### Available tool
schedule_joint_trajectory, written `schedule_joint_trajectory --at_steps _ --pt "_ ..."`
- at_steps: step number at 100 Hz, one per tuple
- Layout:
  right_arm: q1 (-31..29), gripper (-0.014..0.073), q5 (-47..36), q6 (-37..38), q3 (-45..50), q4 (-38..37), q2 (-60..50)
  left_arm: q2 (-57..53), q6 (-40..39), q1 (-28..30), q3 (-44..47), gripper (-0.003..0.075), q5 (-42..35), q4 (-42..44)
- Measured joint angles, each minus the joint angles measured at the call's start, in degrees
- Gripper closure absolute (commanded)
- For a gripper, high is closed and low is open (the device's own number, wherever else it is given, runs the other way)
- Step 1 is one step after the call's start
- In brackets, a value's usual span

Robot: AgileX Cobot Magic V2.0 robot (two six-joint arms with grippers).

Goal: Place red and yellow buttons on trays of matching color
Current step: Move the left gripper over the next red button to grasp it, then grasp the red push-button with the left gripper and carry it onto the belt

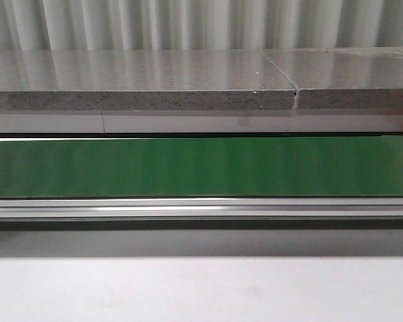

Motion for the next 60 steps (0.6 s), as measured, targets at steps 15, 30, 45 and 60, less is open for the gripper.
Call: schedule_joint_trajectory --at_steps 15,30,45,60 --pt "0.0 0.0661 0.0 0.0 0.0 0.0 0.0 -5.8 1.3 0.0 0.0 0.074 1.4 0.0" --pt "0.0 0.0661 0.0 0.0 0.0 0.0 0.0 -13.2 3.4 -2.1 0.0 0.074 2.1 0.1" --pt "0.0 0.0661 0.0 0.0 0.0 0.0 0.0 -18.4 6.5 -6.0 0.0 0.074 3.6 0.1" --pt "0.0 0.0661 0.0 0.0 0.0 0.0 0.0 -19.2 9.9 -10.6 -1.5 0.074 7.8 0.1"
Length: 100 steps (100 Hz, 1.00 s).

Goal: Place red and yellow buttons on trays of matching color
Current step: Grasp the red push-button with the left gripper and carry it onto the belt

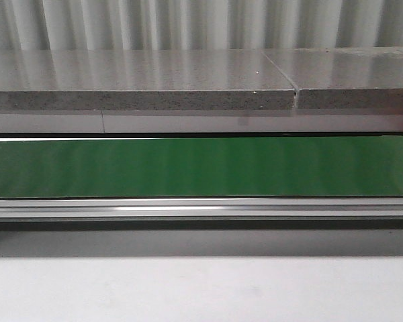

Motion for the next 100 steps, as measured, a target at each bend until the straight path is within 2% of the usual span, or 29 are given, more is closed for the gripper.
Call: schedule_joint_trajectory --at_steps 28,51,83,92,100 --pt "0.0 0.0661 0.0 0.0 0.0 0.0 0.0 6.6 2.0 -6.4 -6.1 0.074 4.0 -0.1" --pt "0.0 0.0661 0.0 0.0 0.0 0.0 0.0 13.0 2.2 -6.7 -7.9 0.074 4.9 -0.1" --pt "0.0 0.0661 0.0 0.0 0.0 0.0 0.0 16.4 2.3 -6.7 -8.3 0.0736 4.8 -0.5" --pt "0.0 0.0661 0.0 0.0 0.0 0.0 0.0 16.4 2.3 -6.9 -8.5 0.0687 5.0 -1.0" --pt "0.0 0.0661 0.0 0.0 0.0 0.0 0.0 16.4 2.4 -7.0 -8.7 0.058 5.4 -1.5"
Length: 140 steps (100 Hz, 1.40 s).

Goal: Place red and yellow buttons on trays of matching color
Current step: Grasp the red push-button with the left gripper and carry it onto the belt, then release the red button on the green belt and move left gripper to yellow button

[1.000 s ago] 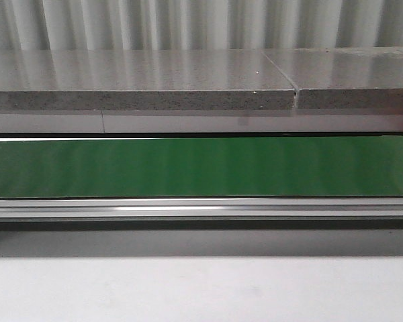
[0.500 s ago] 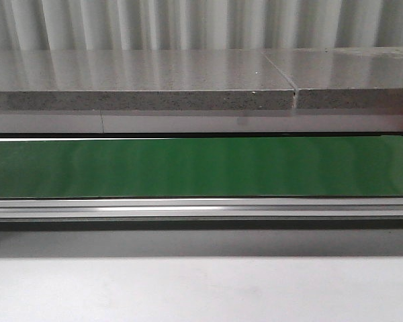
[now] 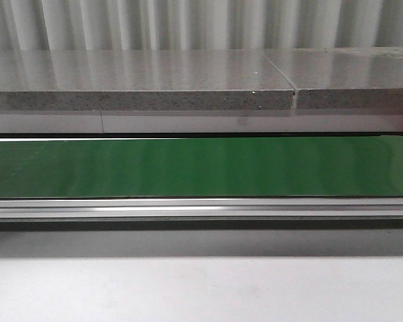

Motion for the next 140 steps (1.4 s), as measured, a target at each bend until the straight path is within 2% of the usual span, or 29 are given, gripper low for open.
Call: schedule_joint_trajectory --at_steps 4,19,28,45,80,89,104,116,140 --pt "0.0 0.0661 0.0 0.0 0.0 0.0 0.0 0.0 0.0 0.0 0.0 0.0521 0.2 -0.3" --pt "0.0 0.0661 0.0 0.0 0.0 0.0 0.0 0.2 1.2 0.0 -0.7 0.0217 1.4 -0.2" --pt "0.0 0.0661 0.0 0.0 0.0 0.0 0.0 0.4 3.3 0.0 -1.7 0.0127 2.4 -1.0" --pt "0.0 0.0661 0.0 0.0 0.0 0.0 0.0 -0.9 8.9 -1.1 -4.2 0.012 3.8 -6.0" --pt "0.0 0.0661 0.1 0.0 0.0 0.0 0.0 -8.5 10.3 -2.5 -6.0 0.012 5.5 -7.5" --pt "0.0 0.0661 0.1 0.0 0.0 0.0 0.0 -11.0 8.5 -2.5 -5.2 0.012 4.1 -5.3" --pt "0.0 0.0661 0.1 0.0 0.0 0.0 0.0 -13.9 0.7 -2.2 -1.2 0.012 1.6 2.3" --pt "0.0 0.0661 0.1 0.0 0.0 0.0 0.0 -15.1 -4.4 1.1 3.3 0.012 -0.5 5.8" --pt "0.0 0.0661 0.1 0.0 0.0 0.0 0.0 -15.2 -8.9 14.5 12.8 0.012 -7.2 6.3"
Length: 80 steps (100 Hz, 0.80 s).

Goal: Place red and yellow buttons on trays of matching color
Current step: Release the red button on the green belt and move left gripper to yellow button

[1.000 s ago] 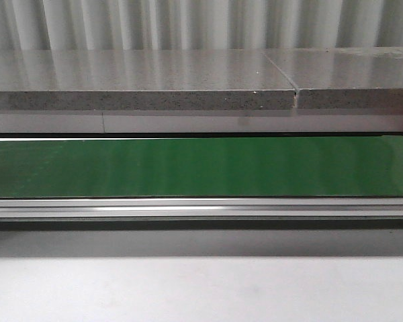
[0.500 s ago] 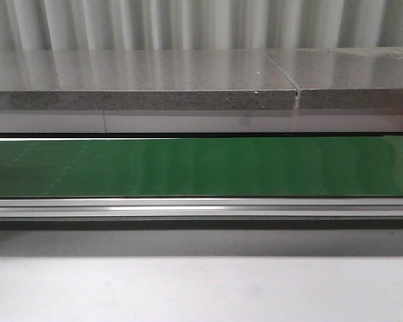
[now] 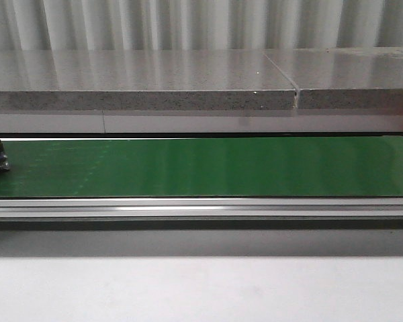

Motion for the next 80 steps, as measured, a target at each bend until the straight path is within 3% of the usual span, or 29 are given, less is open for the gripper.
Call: schedule_joint_trajectory --at_steps 31,80 --pt "0.0 0.0661 0.0 0.0 0.0 0.0 0.0 7.9 -1.1 10.4 2.4 0.012 -5.4 -1.9" --pt "0.0 0.0661 0.0 0.0 0.0 0.0 0.0 21.7 -1.2 11.0 -7.6 0.012 -5.8 -2.4"
